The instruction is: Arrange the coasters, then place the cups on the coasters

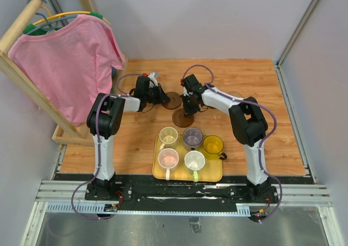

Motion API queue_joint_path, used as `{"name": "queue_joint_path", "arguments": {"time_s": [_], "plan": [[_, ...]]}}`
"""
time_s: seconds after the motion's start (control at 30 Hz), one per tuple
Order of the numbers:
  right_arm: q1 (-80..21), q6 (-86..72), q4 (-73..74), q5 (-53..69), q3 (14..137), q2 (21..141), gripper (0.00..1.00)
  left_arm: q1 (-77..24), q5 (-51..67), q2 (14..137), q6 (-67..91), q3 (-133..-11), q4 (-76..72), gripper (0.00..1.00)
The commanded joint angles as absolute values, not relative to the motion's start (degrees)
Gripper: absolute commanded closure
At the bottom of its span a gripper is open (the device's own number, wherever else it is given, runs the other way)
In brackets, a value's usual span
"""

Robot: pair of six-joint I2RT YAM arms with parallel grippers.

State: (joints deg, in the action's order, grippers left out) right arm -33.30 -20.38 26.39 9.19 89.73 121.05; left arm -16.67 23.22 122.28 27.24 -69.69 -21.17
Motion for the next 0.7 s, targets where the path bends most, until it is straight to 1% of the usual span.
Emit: {"name": "queue_joint_path", "arguments": {"time_s": [0.0,0.2,0.47,0.67], "plan": [[-29.27,-20.53,31.83,2.48,93.55,125.04,0.99,-16.27,22.59,121.62,25.68,-69.73,-16.96,0.99],[-25.99,-19.25,34.24,1.93,101.51,129.24,0.99,-16.26,22.76,122.96,25.44,-72.38,-15.28,1.00],[-24.43,-16.48,36.15,2.11,112.85,134.77,0.99,-16.26,22.53,125.23,25.32,-76.60,-13.17,1.00],[-23.98,-15.30,35.42,2.02,115.13,136.15,0.99,-16.26,22.50,127.55,25.15,-79.96,-11.83,0.99]]}}
